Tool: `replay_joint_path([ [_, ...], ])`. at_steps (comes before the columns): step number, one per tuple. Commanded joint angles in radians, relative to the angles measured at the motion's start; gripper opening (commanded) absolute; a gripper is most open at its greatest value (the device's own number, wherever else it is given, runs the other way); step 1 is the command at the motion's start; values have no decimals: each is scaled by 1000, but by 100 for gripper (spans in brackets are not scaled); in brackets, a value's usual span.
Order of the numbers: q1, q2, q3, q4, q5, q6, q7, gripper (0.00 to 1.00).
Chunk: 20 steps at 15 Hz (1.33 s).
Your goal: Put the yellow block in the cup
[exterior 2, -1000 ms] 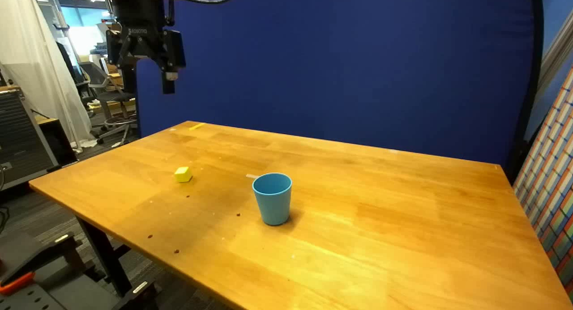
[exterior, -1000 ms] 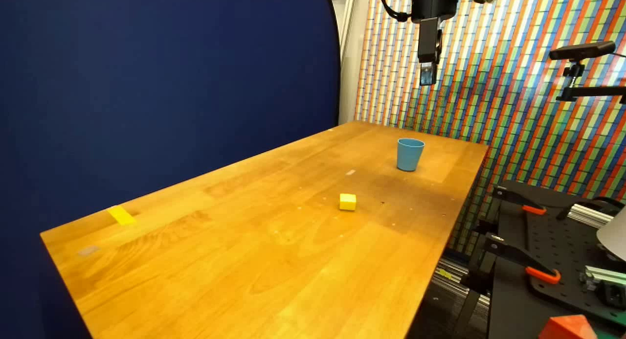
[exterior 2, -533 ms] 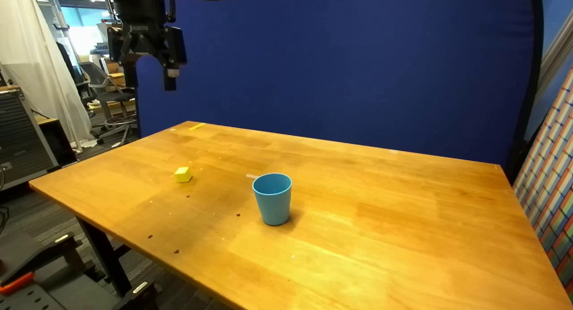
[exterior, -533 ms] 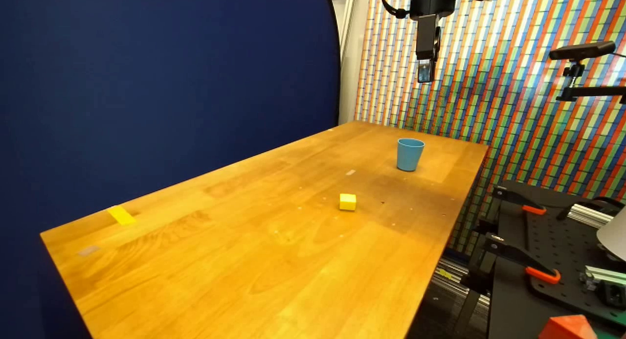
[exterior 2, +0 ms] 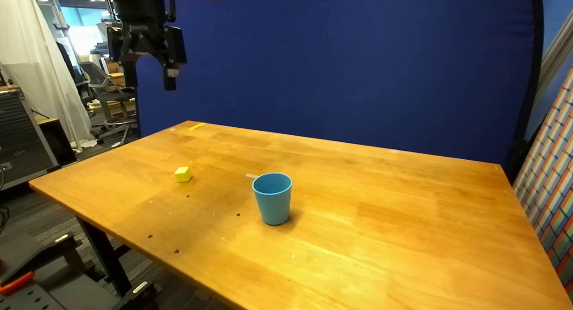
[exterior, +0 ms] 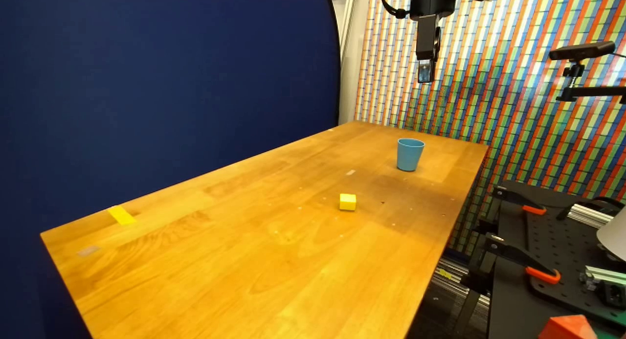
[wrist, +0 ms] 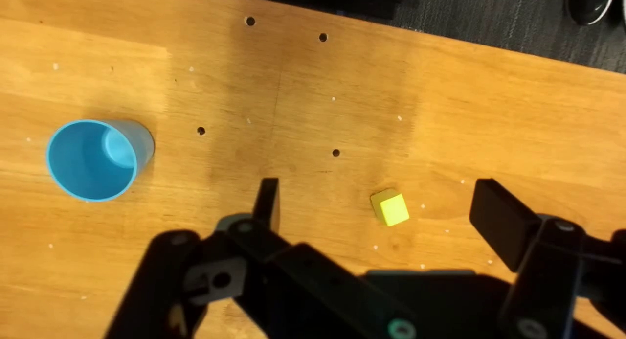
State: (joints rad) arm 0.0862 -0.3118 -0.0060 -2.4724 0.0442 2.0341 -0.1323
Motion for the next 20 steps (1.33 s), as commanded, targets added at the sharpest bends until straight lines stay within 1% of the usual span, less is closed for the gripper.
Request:
replay_joint_path([
  [1,-8,56,12,41,29,13,37,100],
  [3,6,122,24,83,47,33,38,100],
  [7,22,273,72,193,71,51,90,100],
  [13,47,486,125,359,52,36,117,100],
  [15,54,545,133,385,57,50,139,100],
  [16,66,571,134,384,31,79,189,100],
  [19,86,637,132,395,21,110,251,100],
  [20,97,656,127,390,11,147,292,100],
])
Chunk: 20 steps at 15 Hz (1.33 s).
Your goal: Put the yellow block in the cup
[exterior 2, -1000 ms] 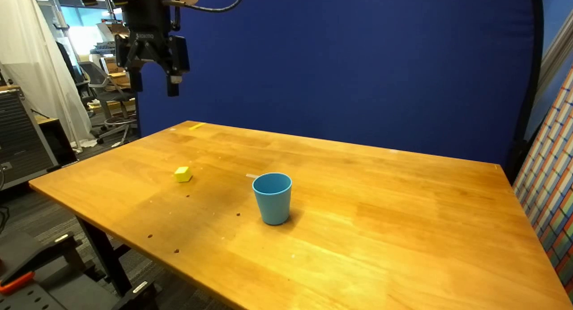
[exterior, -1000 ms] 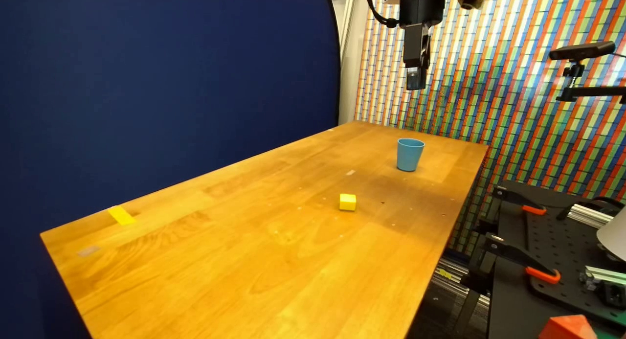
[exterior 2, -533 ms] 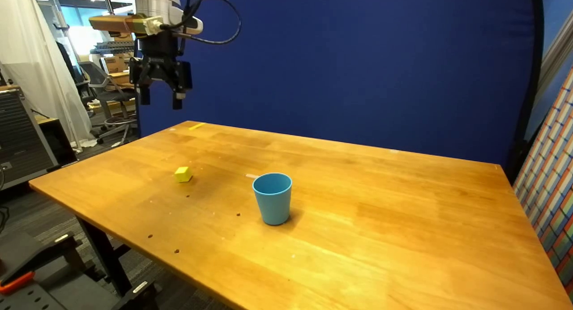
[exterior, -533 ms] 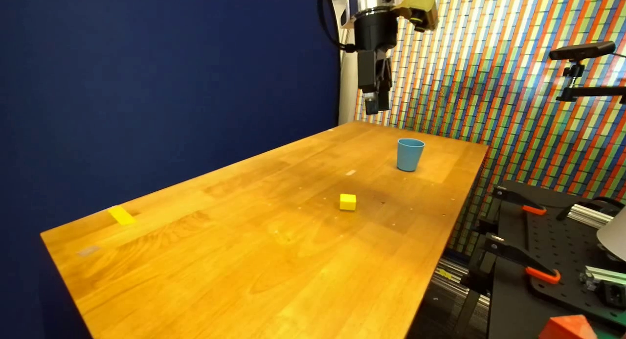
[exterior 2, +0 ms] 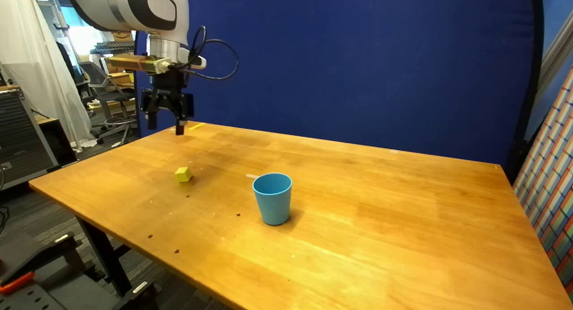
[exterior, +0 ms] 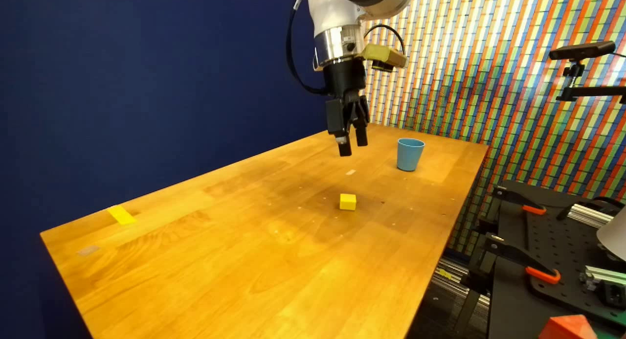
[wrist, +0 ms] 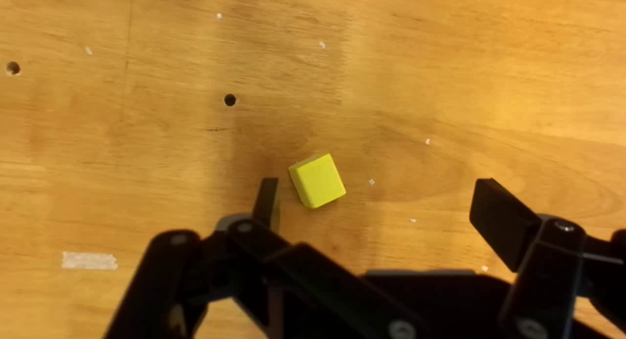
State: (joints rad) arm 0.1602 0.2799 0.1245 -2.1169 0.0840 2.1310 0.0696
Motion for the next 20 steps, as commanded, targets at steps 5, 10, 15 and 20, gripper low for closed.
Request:
replay_joint_path([
  [5,79,140,-38,27,-122,143,259,100],
  [10,127,197,-85,63,-250,121,376,100],
  [15,129,248,-95,113,-259,77,374,100],
  [20,129,282,-84,145,-245,24,348,100],
])
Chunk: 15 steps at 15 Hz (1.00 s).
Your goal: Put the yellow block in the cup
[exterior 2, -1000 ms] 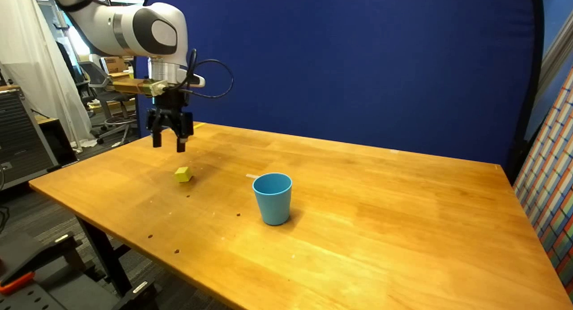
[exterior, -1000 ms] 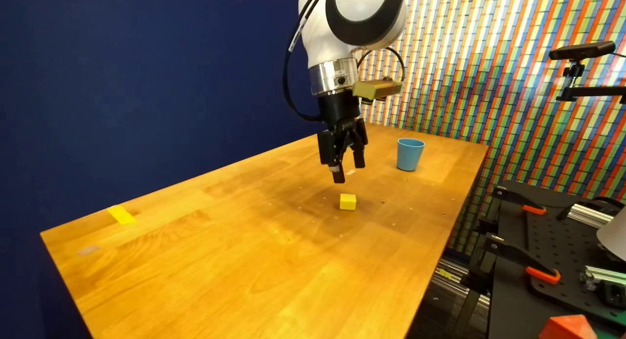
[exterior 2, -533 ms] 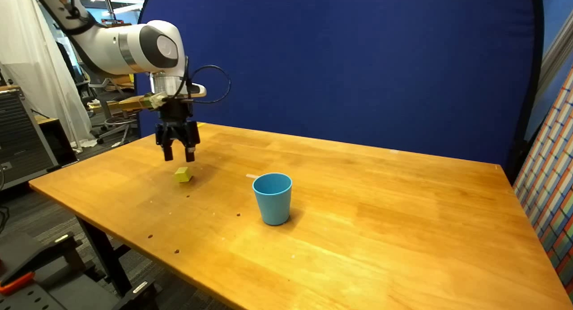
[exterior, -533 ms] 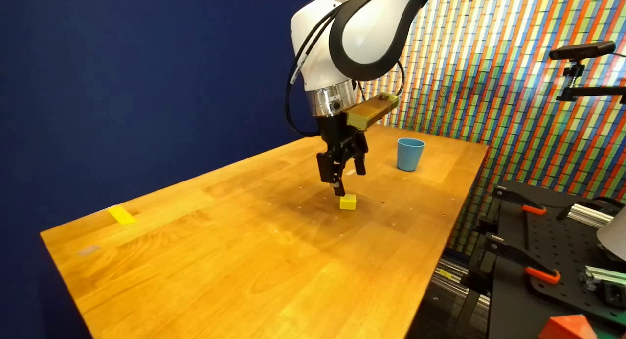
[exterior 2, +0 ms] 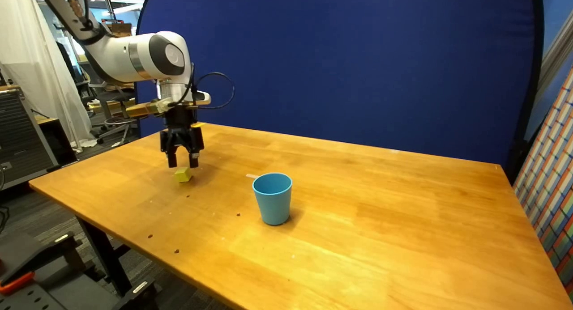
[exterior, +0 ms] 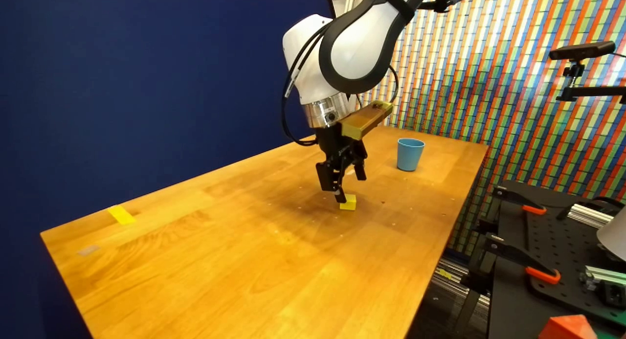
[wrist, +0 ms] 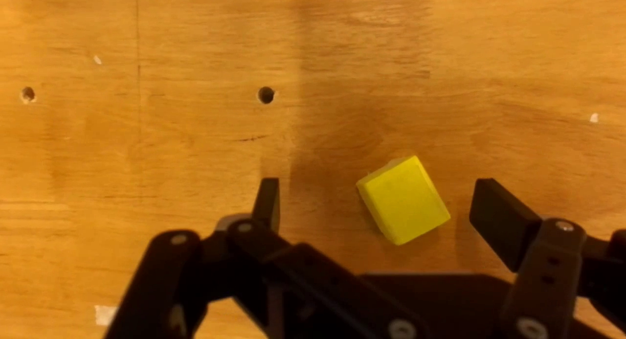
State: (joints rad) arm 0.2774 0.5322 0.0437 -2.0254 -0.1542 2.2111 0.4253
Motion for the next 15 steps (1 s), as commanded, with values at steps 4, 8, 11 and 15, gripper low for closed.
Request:
replay_joint_path([
  [4,21,46,-6,69,-15,-80,-6,68],
  [8,36,56,-12,76,-40,-86,1,35],
  [11,31,52,-7,79,-40,-99,-10,15],
  [15,-50,-42,-13,61,67,-97,-16,20],
])
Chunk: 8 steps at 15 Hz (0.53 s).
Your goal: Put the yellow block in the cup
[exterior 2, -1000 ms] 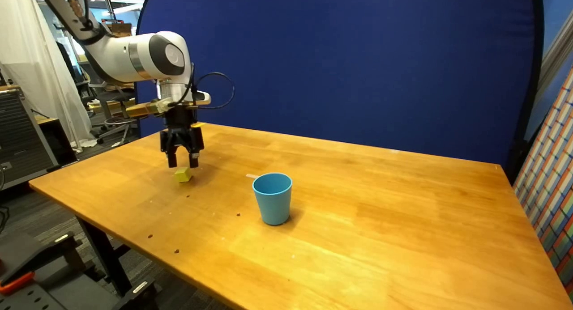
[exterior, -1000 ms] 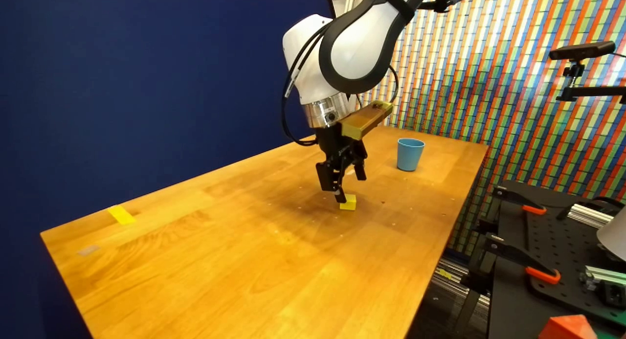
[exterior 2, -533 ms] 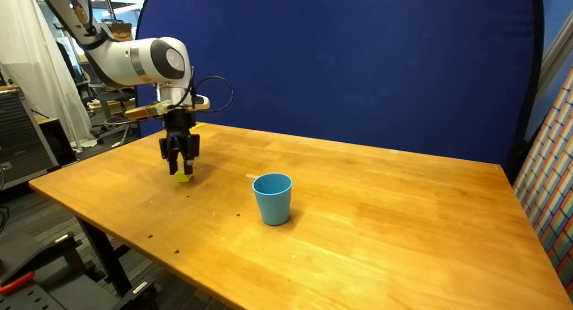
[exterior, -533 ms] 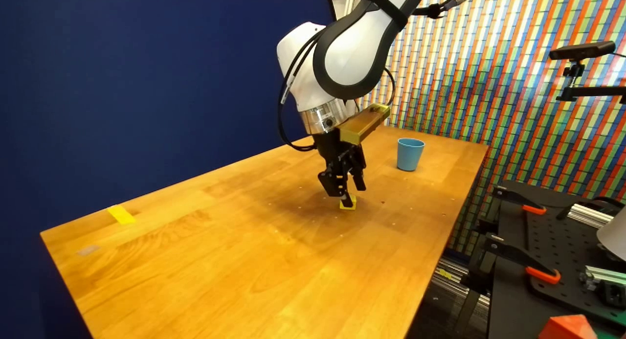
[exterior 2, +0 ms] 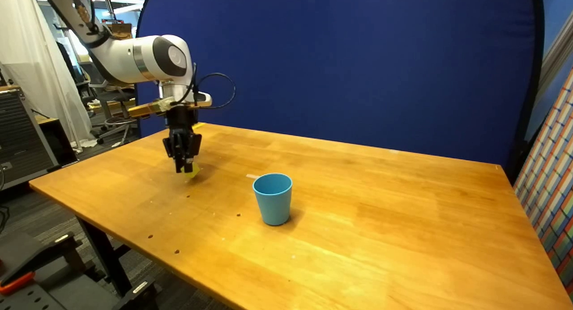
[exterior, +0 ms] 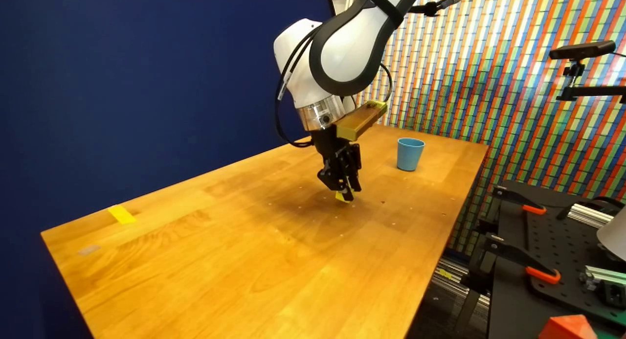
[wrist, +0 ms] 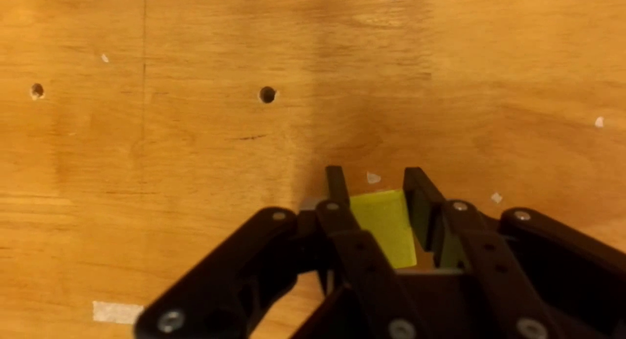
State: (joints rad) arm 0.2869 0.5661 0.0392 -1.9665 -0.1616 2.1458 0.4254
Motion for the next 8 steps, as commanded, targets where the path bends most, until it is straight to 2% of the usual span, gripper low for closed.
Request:
replay_joint_path([
  [1,-87,-113,-19,-10,107,-38,-17,20],
  [8,-237,-312,-111,-106,232,-50,49,19],
])
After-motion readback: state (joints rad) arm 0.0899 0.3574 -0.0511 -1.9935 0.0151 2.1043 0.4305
